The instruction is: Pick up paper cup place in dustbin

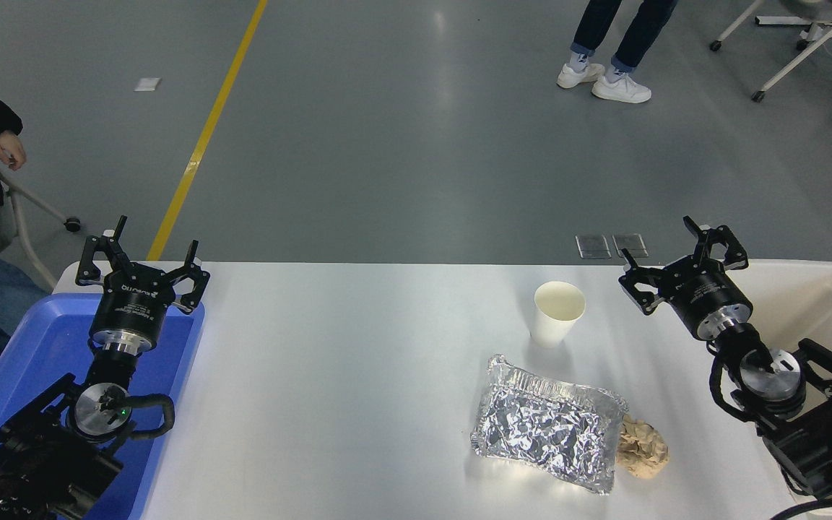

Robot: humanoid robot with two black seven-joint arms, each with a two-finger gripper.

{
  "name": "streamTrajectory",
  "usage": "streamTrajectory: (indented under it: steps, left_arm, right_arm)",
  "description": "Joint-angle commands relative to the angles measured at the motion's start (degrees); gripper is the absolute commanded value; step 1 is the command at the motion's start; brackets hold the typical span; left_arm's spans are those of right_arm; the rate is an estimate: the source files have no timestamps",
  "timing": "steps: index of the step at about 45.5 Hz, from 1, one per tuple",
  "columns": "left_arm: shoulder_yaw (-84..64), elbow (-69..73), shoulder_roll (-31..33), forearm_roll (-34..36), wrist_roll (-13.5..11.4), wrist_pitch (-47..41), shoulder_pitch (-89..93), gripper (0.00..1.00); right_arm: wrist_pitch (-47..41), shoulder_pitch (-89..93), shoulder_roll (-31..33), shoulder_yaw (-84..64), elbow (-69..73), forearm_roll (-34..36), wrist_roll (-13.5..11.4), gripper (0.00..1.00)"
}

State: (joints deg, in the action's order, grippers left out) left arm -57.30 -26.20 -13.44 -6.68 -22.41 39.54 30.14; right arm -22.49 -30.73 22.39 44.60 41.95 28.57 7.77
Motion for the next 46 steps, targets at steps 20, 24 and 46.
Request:
streamTrajectory:
  steps: [20, 24, 46]
  left_arm:
    - [0.1, 0.0, 0.0, 0.0, 0.0, 0.0, 0.0, 1.00]
    - [0.1, 0.0, 0.0, 0.0, 0.0, 0.0, 0.0, 1.00]
    - [0.1, 0.0, 0.0, 0.0, 0.0, 0.0, 0.0, 1.00]
  right_arm:
    - [-1.8, -15.8, 6.1, -13.3, 3.9, -20.7, -1.0, 1.00]
    - [-2.1, -25.8, 10.2, -26.6, 5.5, -27.1, -1.0, 1.00]
    - [-9.1, -77.3, 9.3, -96.6, 26.6, -45.9, -0.8, 1.00]
